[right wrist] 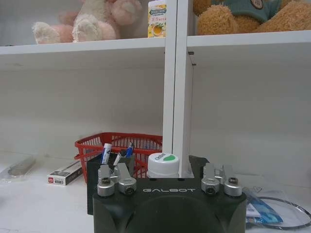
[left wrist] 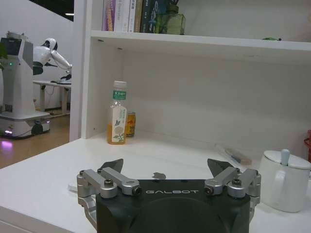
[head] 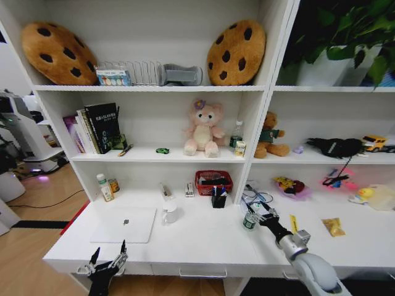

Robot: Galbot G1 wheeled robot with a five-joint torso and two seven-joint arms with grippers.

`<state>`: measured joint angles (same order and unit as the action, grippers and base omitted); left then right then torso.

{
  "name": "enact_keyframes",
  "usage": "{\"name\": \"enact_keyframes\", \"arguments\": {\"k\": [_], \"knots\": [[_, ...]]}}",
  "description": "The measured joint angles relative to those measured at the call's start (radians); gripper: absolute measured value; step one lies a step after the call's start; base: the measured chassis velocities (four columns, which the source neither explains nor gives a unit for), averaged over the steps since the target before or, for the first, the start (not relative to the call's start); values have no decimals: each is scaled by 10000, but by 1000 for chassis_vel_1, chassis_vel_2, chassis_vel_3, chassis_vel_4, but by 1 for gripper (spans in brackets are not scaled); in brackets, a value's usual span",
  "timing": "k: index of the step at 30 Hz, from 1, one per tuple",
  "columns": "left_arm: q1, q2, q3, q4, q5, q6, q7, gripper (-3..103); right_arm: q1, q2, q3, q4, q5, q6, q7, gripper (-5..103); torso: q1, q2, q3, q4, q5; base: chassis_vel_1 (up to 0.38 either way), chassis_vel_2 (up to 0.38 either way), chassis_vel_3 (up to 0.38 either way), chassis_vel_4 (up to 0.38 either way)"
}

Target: Organize the objects on the table.

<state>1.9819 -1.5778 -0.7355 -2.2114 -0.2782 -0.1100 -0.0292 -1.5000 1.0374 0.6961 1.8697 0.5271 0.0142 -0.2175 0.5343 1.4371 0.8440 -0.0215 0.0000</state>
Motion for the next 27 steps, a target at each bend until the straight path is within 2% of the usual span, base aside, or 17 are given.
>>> {"name": "enact_keyframes", "arguments": {"k": [2, 3, 6, 8, 9, 16, 19, 20, 22, 24, 25, 27], "knots": [[5, -11, -20, -16, 0, 0, -2, 98, -11, -12, 14, -48, -5, 0, -20, 56, 0, 0, 0, 0, 0, 0, 0, 0, 0], [5, -11, -20, -16, 0, 0, -2, 98, -11, -12, 14, -48, -5, 0, -20, 56, 0, 0, 0, 0, 0, 0, 0, 0, 0], [7, -31, -45, -28, 1, 0, -6, 98, -86, -79, 140, -56, 70, 52, -69, 40, 0, 0, 0, -1, 0, 0, 0, 0, 0], [7, -33, -46, -28, 1, 0, -6, 98, -96, -83, 159, -53, 77, 69, -79, 40, 0, 0, 0, -1, 0, 0, 0, 0, 0], [8, -38, -48, -31, 0, 0, -7, 98, -119, -91, 203, -31, 96, 89, -93, 31, 0, 0, 0, -1, 0, 0, 0, 0, 0], [8, -48, -34, -52, 18, 0, -10, 98, -397, -131, 448, 442, 288, 122, -100, 30, 0, 0, 0, 0, 2, 0, 0, 0, 0], [14, -60, -29, -58, 45, -13, -13, 98, -1005, -217, 974, 1294, 569, 187, -93, 30, 0, 0, 0, 3, 1, 0, 0, 0, 0], [17, -67, -30, -58, 52, -35, -14, 98, -2098, -194, 1735, 2252, 726, 368, -86, 30, 1, 0, 0, 4, 0, 0, 0, 0, 0], [12, -81, -35, -58, 48, -48, -14, 98, -2659, -90, 2053, 2667, 819, 481, -110, 30, 0, 1, -1, 0, -3, 0, 0, 0, 0], [-7, -103, -59, -51, 32, -82, -15, 98, -4639, 748, 3148, 3737, 928, 1203, -419, 30, -1, 1, -2, -6, 0, 0, 0, 0, 0], [-7, -103, -59, -51, 32, -82, -15, 98, -4639, 748, 3148, 3737, 928, 1203, -419, 30, -1, 1, -2, -6, 0, 0, 0, 0, 0], [5, -180, -172, -49, 2, -196, -14, 98, -6190, 1489, 4038, 4270, 1030, 1926, -654, 30, -2, 3, -4, -14, -5, 0, 0, 0, 0]]}}
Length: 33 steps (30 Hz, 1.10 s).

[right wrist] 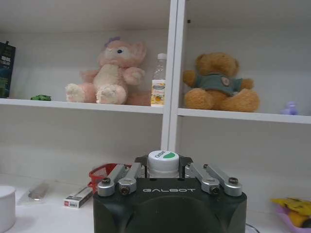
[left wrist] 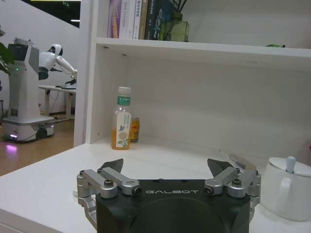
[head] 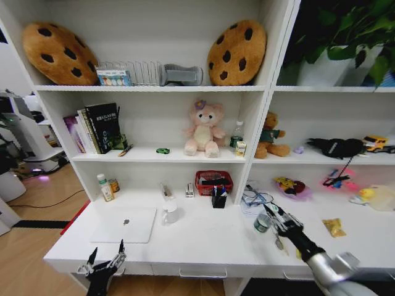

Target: Organize the objects on the table.

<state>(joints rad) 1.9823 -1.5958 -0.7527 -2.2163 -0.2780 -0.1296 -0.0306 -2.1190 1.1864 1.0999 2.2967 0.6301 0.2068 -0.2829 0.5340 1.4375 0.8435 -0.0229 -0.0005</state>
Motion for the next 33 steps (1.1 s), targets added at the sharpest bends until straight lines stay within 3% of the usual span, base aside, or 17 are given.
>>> {"name": "enact_keyframes", "arguments": {"k": [2, 3, 6, 8, 9, 13, 16, 18, 19, 22, 23, 25, 28, 30, 31, 32, 33], "knots": [[17, -68, -96, -4, -35, -68, 4, 98, -408, 114, 257, 45, 8, 263, -93, 30, -1, 0, 1, 8, -2, 0, 0, 0, 0], [-27, -105, -188, -10, -173, -93, -6, 94, -849, 307, 409, -161, -193, 806, -294, 30, -1, 0, 1, 19, 2, 0, 0, 0, 0], [-83, -102, -232, -11, -252, -93, -20, 97, -1005, 437, 426, -453, -485, 1228, -431, 30, -1, 0, 1, 18, 1, 0, 0, 0, 0], [-176, 24, -263, 98, -365, -85, -25, 97, -1073, 776, 197, -1578, -1403, 2731, -1057, 30, 0, -1, 3, 12, 10, 0, 0, 0, 0], [-176, 24, -263, 98, -365, -85, -25, 97, -1073, 776, 197, -1578, -1403, 2731, -1057, 30, 0, -1, 3, 12, 10, 0, 0, 0, 0], [-242, 129, -211, 286, -397, -58, -30, 97, -1339, 1094, -149, -2944, -2417, 4467, -2725, 30, 0, -2, 3, 14, 6, 0, 0, 0, 0], [-249, 125, -195, 365, -397, -63, -32, 97, -1454, 1138, -317, -3507, -2729, 5059, -3502, 30, 0, -1, 3, 11, 4, 0, 0, 0, 0], [-303, 119, -202, 517, -449, -131, -32, 97, -1353, 1077, -420, -4271, -2967, 5614, -4869, 30, 0, -1, 3, 11, 3, 0, 0, 0, 0], [-303, 119, -202, 517, -449, -131, -32, 97, -1353, 1077, -420, -4271, -2967, 5614, -4869, 30, 0, -1, 3, 11, 3, 0, 0, 0, 0], [-390, 130, -252, 749, -488, -190, -49, 97, -449, 969, -459, -5629, -4127, 5959, -6564, 30, 1, -2, 4, 13, 4, 0, 0, 0, 0], [-390, 130, -252, 749, -488, -190, -49, 97, -449, 969, -459, -5629, -4127, 5959, -6564, 30, 1, -2, 4, 13, 4, 0, 0, 0, 0], [-434, 164, -244, 774, -505, -183, -59, 94, 562, 856, -472, -6692, -4951, 5793, -7482, 30, 2, -3, 4, 12, 8, 0, 0, 0, 0], [-453, 184, -241, 779, -517, -173, -65, 97, 1040, 782, -461, -7133, -5314, 5717, -7821, 30, 3, -2, 4, 12, 4, 0, 0, 0, 0], [-461, 277, -245, 780, -570, -131, -70, 97, 2574, 562, -271, -8430, -7431, 5781, -8211, 30, 3, -3, 5, 14, 7, 0, 0, 0, 0], [-461, 277, -245, 780, -570, -131, -70, 97, 2574, 562, -271, -8430, -7431, 5781, -8211, 30, 3, -3, 5, 14, 7, 0, 0, 0, 0], [-436, 332, -273, 779, -583, -118, -71, 98, 3492, 452, -203, -9135, -8584, 5912, -8241, 30, 3, -3, 4, 12, 7, 0, 0, 0, 0], [-424, 350, -289, 779, -585, -115, -70, 98, 3870, 392, -203, -9410, -8968, 5940, -8195, 30, 3, -4, 5, 13, 9, 0, 0, 0, 0]]}}
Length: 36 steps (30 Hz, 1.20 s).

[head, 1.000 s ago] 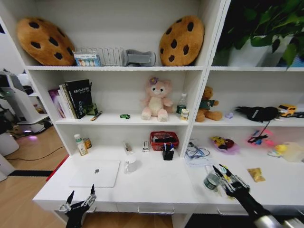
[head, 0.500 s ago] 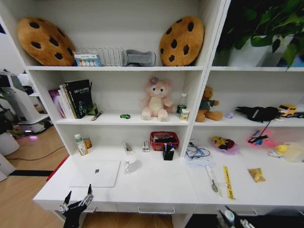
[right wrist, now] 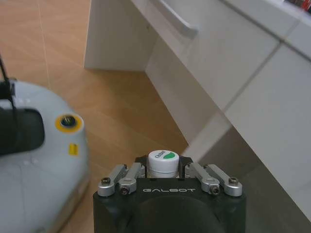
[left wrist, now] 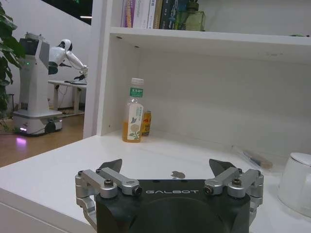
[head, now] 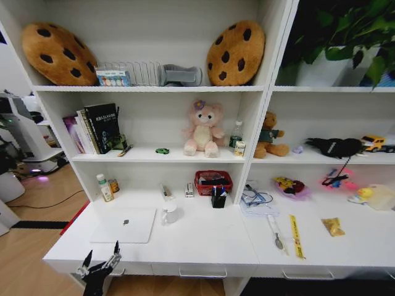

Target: Organize the objects on the table.

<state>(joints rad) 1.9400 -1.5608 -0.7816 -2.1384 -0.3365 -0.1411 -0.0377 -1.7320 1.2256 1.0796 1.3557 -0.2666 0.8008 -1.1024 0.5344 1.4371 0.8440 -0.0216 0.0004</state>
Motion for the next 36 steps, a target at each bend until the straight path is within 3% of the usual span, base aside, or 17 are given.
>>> {"name": "enact_keyframes", "arguments": {"k": [1, 6, 12, 16, 19, 20, 23, 25, 26, 34, 36], "knots": [[0, 0, 0, 0, 0, 0, 0, 98, 0, 0, 0, 0, 0, 0, 0, 30, 0, 0, 0, 0, 0, 0, 0, 0, 0], [110, 105, -68, -23, -14, 102, -43, 98, 2470, -285, -239, -2011, -1771, 23, 330, 30, 1, 0, 0, 6, -3, 0, 0, 0, 0], [172, 200, -1, -58, 11, 190, -90, 98, 3461, -212, -422, -3566, -2534, 23, 686, 30, 0, 0, 0, -9, -4, 0, 0, 0, 0], [275, 196, -98, -125, 23, 191, -94, 98, 4141, -131, -465, -4788, -3214, 16, 1072, 30, 1, 0, 0, 1, -3, 0, 0, 0, 0], [279, 191, -128, -139, 23, 196, -101, 98, 4353, -93, -449, -5378, -3290, 6, 1539, 30, 1, 0, -1, 0, -4, 0, 0, 0, 0], [277, 177, -125, -144, 28, 218, -107, 98, 4492, -69, -397, -5833, -3441, -1, 2045, 30, 0, 0, -1, -1, -4, 0, 0, 0, 0], [273, 166, -109, -148, 34, 228, -109, 98, 4589, -60, -353, -6154, -3505, -4, 2333, 30, 0, 0, -1, -2, -4, 0, 0, 0, 0], [273, 156, -69, -149, 72, 258, -115, 98, 4772, -53, -281, -6957, -3464, -9, 3232, 30, 0, 0, -1, 0, -5, 0, 0, 0, 0], [273, 156, -69, -149, 72, 258, -115, 98, 4772, -53, -281, -6957, -3464, -9, 3232, 30, 0, 0, -1, 0, -5, 0, 0, 0, 0], [283, 200, -27, -146, 81, 302, -116, 98, 5137, 59, -309, -8334, -2560, -23, 4739, 30, -2, 1, -1, -3, -3, 0, 0, 0, 0], [291, 215, -14, -146, 81, 306, -115, 98, 5422, 101, -349, -8714, -2507, -27, 5494, 30, -2, 1, -1, 0, -5, 0, 0, 0, 0]]}}
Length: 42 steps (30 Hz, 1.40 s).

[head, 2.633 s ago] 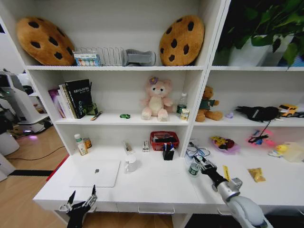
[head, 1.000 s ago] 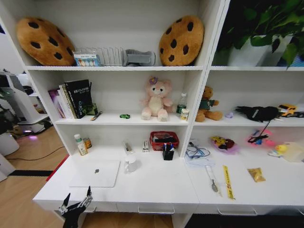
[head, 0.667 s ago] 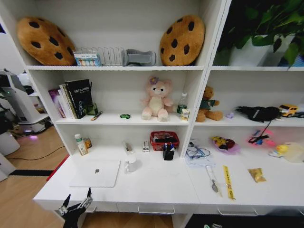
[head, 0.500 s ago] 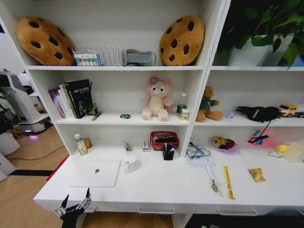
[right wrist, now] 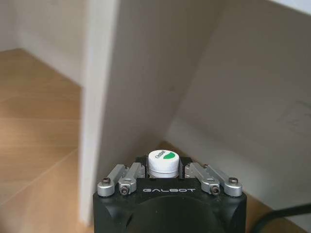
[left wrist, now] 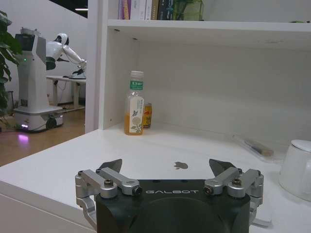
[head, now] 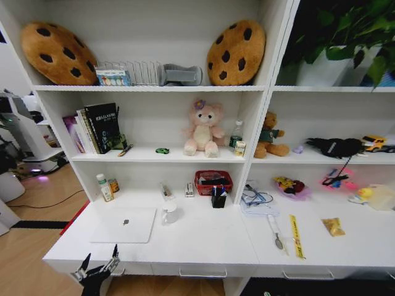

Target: Organize the objects on the table.

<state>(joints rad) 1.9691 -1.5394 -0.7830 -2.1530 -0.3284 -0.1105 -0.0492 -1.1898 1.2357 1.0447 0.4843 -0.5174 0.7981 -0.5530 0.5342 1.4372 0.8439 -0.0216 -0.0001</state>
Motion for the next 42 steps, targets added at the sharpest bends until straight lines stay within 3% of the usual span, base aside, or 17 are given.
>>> {"name": "enact_keyframes", "arguments": {"k": [1, 3, 8, 12, 14, 15, 18, 20, 23, 25, 29, 30, 34, 36, 37, 40, 42], "knots": [[0, 0, 0, 0, 0, 0, 0, 98, 0, 0, 0, 0, 0, 0, 0, 30, 0, 0, 0, 0, 0, 0, 0, 0, 0], [5, 15, 22, 0, 2, 1, -1, 98, 293, 180, -67, -158, 10, -108, 1139, 30, 0, 0, 0, 2, 1, 0, 0, 0, 0], [5, 18, 32, 3, 3, 2, 0, 98, 391, 256, -95, -212, 117, -197, 1394, 30, 0, 0, 0, 2, -1, 0, 0, 0, 0], [19, 29, 45, -9, 3, 8, 0, 98, 715, 635, -257, -347, 695, -678, 2263, 27, 0, 0, 0, 2, 1, 0, 0, 0, 0], [19, 29, 45, -9, 3, 8, 0, 98, 715, 635, -257, -347, 695, -678, 2263, 27, 0, 0, 0, 2, 1, 0, 0, 0, 0], [26, 53, 2, -17, -19, 10, -2, 98, 765, 701, -302, -370, 690, -794, 2610, 30, 0, 0, 0, 0, 2, 0, 0, 0, 0], [-23, 114, -33, 16, -102, 46, -31, 98, 692, 657, -299, -478, 880, -1034, 2831, 57, 0, 0, 0, -2, 0, 0, 0, 0, 0], [-26, 111, -3, 26, -97, 49, -31, 98, 658, 640, -301, -486, 952, -1035, 2831, 57, 1, 0, 0, -2, 0, 0, 0, 0, 0], [-27, 103, 34, 26, -83, 51, -31, 98, 436, 648, -324, -294, 1113, -944, 2788, 68, 0, 0, 0, 3, 2, 0, 0, 0, 0], [-27, 89, 35, 14, -81, 51, -31, 98, -105, 713, -367, 151, 933, -349, 2604, 79, 1, 0, 0, -1, 0, 0, 0, 0, 0], [-31, 68, -9, 10, -79, 38, -33, 98, -1334, 869, -509, 1342, 377, -28, 2415, 89, 0, 0, -1, 5, 4, 0, 0, 0, 0], [-52, 56, -14, 11, -72, 30, -38, 98, -2176, 984, -583, 2117, 564, -1, 2205, 98, 0, 1, -2, -12, -1, 0, 0, 0, 0], [-76, 41, 32, 12, -46, 28, -38, 98, -3346, 1132, -795, 3338, 1340, 14, 1916, 100, -1, 2, -3, -2, 2, 0, 0, 0, 0], [-100, 19, 141, 45, 37, 28, -45, 98, -4876, 1253, -1208, 4854, 2507, 15, 1845, 100, 0, 2, -2, 2, 2, 0, 0, 0, 0], [-100, 19, 141, 45, 37, 28, -45, 98, -4876, 1253, -1208, 4854, 2507, 15, 1845, 100, 0, 2, -2, 2, 2, 0, 0, 0, 0], [-120, -16, 277, 79, 106, 14, -45, 98, -6263, 1352, -1527, 6437, 3256, 14, 1837, 100, -1, 3, -2, -10, -1, 0, 0, 0, 0], [-125, -44, 372, 88, 137, -8, -46, 98, -7323, 1488, -1650, 8249, 3912, 13, 1868, 100, -1, 3, -2, 2, 1, 0, 0, 0, 0]]}}
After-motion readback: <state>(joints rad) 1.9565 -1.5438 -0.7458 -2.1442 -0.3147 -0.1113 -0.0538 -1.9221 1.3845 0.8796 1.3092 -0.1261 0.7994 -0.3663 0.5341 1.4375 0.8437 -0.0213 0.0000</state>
